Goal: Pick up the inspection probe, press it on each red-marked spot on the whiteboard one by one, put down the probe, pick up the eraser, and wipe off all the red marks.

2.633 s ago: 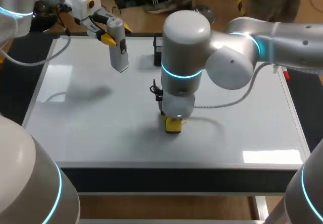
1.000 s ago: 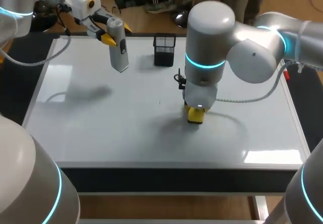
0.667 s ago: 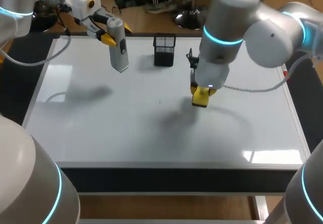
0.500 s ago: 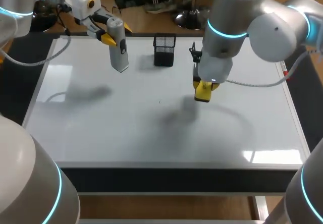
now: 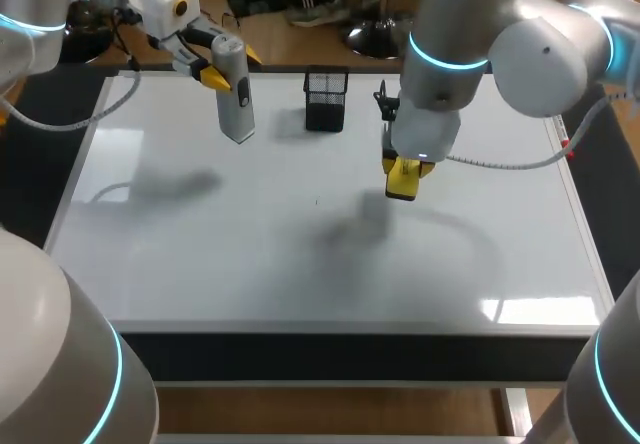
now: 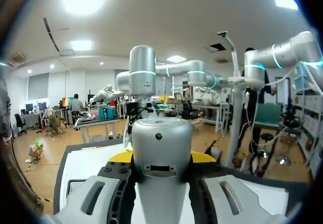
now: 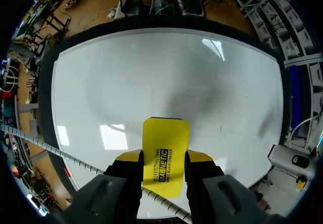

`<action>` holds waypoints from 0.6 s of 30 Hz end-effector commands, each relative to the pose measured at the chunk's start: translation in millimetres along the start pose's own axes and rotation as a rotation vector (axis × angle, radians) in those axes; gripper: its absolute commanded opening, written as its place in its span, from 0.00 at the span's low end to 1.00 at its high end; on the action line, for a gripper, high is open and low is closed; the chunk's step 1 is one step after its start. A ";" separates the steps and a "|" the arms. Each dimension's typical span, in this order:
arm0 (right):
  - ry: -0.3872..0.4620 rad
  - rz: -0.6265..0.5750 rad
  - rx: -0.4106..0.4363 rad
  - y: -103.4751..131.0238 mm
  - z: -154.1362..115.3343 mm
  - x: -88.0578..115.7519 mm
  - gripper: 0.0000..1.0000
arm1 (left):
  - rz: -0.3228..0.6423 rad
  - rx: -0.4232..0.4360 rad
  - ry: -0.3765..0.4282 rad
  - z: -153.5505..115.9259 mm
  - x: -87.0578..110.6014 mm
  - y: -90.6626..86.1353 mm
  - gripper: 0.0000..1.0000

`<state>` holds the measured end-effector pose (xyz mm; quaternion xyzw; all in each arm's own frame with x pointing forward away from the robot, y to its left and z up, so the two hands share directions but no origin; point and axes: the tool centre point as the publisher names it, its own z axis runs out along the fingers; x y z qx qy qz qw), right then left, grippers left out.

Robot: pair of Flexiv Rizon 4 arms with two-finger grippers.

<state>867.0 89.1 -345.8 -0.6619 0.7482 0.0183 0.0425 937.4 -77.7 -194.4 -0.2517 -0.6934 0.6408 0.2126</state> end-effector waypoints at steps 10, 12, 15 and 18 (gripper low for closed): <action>0.011 -0.019 0.011 -24.9 0.2 -3.8 0.00 | 0.000 0.002 0.004 -1.2 -1.0 -0.3 0.00; 0.018 -0.026 0.016 -35.5 1.3 -4.4 0.00 | 0.000 0.002 0.004 -1.2 -1.0 -0.3 0.00; 0.009 -0.029 0.015 -52.2 2.5 -5.9 0.00 | 0.000 0.002 0.004 -1.2 -1.0 -0.3 0.00; 0.005 -0.038 0.016 -70.2 5.3 -8.9 0.00 | 0.000 0.002 0.004 -1.2 -1.0 -0.3 0.00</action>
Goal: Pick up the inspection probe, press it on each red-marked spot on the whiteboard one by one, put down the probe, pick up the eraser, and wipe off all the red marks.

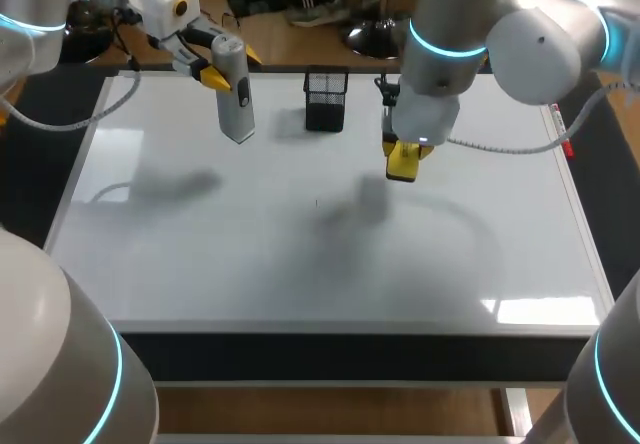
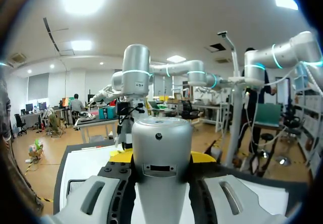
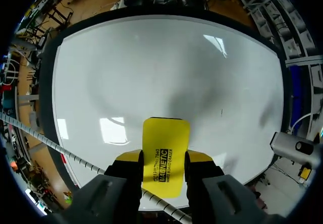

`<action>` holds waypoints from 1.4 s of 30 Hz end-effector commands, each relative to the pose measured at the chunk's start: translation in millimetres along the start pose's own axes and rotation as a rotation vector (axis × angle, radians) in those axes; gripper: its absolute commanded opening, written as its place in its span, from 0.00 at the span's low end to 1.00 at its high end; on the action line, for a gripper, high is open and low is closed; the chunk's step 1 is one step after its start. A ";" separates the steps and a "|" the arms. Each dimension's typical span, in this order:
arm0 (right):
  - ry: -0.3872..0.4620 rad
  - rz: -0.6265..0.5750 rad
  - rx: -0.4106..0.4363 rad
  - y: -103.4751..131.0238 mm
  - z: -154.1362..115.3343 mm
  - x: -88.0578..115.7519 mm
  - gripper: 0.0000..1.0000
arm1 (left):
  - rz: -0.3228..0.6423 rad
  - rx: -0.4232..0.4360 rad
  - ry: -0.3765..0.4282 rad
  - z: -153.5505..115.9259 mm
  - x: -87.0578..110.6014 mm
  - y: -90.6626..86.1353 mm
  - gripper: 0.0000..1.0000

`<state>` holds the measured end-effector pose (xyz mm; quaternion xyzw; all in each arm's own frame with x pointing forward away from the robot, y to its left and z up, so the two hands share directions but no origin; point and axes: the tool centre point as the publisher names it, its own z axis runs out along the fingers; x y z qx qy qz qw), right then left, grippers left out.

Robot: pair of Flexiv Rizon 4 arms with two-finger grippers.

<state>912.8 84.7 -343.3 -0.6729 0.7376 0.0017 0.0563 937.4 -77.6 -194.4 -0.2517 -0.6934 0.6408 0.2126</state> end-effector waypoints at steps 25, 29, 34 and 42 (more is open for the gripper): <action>0.050 -0.085 -0.061 -133.3 56.8 -17.6 0.00 | 0.000 0.002 0.004 -1.1 -1.0 -0.3 0.00; 0.058 -0.086 -0.068 -140.1 61.5 -14.0 0.00 | 0.000 0.002 0.004 -1.1 -1.0 -0.3 0.00; 0.074 -0.088 -0.079 -144.8 62.5 -10.0 0.00 | 0.000 0.002 0.004 -1.1 -1.0 -0.3 0.00; 0.089 -0.084 -0.095 -147.7 67.6 -1.6 0.00 | 0.000 0.002 0.004 -1.1 -1.0 -0.3 0.00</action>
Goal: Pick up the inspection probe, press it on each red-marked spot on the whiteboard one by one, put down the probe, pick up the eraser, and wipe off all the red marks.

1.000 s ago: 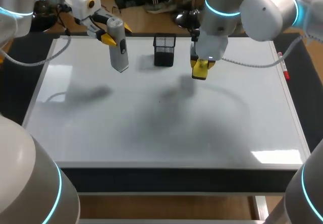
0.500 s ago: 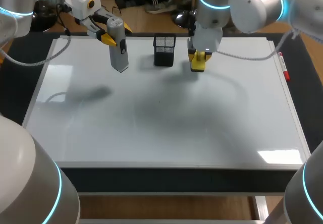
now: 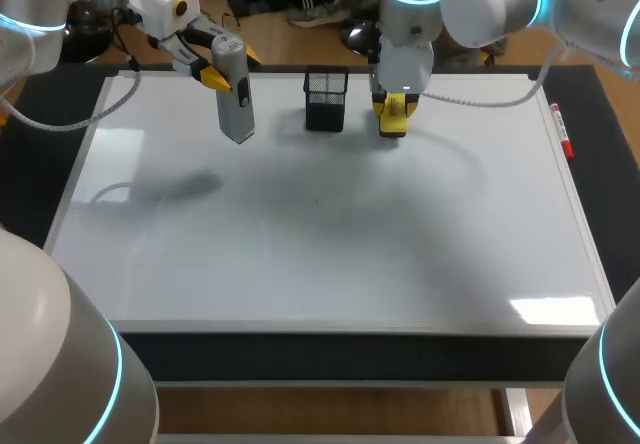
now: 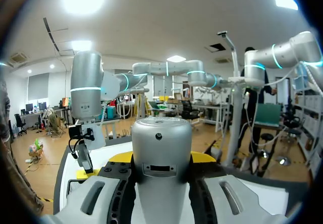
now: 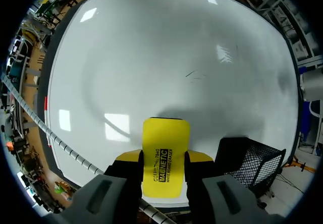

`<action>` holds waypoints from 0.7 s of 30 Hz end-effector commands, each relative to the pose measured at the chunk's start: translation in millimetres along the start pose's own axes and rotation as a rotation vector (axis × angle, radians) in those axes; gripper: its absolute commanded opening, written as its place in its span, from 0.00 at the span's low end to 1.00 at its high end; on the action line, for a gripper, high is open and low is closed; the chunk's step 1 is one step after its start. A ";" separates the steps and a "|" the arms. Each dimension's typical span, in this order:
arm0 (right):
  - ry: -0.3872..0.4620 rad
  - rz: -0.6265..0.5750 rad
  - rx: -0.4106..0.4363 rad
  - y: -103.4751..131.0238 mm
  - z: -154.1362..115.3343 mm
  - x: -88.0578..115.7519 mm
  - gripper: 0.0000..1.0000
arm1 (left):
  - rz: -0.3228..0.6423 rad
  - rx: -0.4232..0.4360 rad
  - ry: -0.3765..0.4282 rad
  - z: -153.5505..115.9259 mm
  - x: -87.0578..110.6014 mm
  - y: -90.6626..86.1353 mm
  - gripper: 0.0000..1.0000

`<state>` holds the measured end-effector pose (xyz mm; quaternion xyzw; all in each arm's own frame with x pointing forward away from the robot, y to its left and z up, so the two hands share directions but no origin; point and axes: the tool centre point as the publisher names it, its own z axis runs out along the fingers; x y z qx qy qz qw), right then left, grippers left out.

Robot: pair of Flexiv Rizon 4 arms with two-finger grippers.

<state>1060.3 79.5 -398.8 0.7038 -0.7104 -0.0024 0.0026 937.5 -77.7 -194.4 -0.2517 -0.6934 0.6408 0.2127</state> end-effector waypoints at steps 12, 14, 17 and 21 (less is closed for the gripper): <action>0.026 0.010 -0.021 -3.4 4.5 9.0 0.00 | 0.001 0.001 0.004 -1.1 -1.0 -0.3 0.00; 0.027 0.009 -0.023 -3.1 4.9 9.3 0.00 | 0.001 0.001 0.004 -1.1 -1.0 -0.3 0.00; 0.032 0.010 -0.028 -3.0 6.8 10.8 0.00 | 0.001 0.001 0.004 -1.1 -1.0 -0.3 0.00; 0.040 0.018 -0.032 -3.9 9.7 13.7 0.00 | 0.001 0.001 0.004 -1.1 -1.0 -0.3 0.00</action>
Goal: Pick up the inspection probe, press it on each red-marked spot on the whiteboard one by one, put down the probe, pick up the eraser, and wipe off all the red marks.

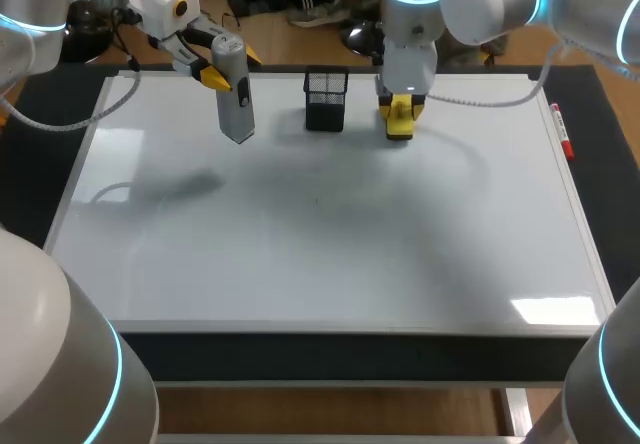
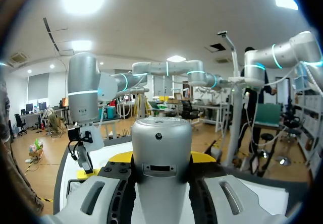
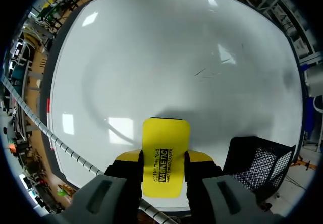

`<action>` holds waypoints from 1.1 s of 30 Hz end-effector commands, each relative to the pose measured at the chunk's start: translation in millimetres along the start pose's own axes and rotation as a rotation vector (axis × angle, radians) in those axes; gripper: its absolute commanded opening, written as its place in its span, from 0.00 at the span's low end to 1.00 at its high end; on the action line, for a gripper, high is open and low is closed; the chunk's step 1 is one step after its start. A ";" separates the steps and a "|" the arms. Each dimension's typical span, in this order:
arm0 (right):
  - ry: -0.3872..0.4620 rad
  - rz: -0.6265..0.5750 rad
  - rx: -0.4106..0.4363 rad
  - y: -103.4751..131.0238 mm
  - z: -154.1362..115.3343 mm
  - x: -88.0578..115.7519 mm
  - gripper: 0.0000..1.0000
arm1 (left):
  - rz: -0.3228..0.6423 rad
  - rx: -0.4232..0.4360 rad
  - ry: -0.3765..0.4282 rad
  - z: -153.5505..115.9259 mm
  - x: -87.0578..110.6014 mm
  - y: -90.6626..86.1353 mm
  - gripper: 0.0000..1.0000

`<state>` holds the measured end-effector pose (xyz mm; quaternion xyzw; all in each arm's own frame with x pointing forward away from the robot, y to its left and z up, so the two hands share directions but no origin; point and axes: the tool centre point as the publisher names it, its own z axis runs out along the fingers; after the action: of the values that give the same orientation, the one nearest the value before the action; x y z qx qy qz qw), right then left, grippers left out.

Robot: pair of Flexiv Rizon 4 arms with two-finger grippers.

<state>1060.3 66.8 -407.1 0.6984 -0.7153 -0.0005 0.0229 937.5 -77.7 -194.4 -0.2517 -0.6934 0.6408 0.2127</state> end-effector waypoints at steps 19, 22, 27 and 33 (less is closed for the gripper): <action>0.014 0.010 -0.028 -2.8 12.9 5.9 0.00 | 0.001 0.001 0.004 -1.1 -1.0 -0.3 0.00; 0.014 0.008 -0.032 -3.4 15.2 6.4 0.00 | 0.001 0.001 0.004 -1.1 -1.0 -0.3 0.00; 0.018 0.012 -0.034 -5.0 18.5 7.1 0.00 | 0.001 0.001 0.004 -1.1 -1.0 -0.3 0.00; 0.022 0.020 -0.018 -6.2 14.6 9.8 0.38 | 0.001 0.001 0.004 -1.1 -1.0 -0.3 0.00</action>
<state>1064.1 57.9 -421.2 0.6907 -0.7222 -0.0016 0.0362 937.5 -77.7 -194.4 -0.2517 -0.6934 0.6409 0.2127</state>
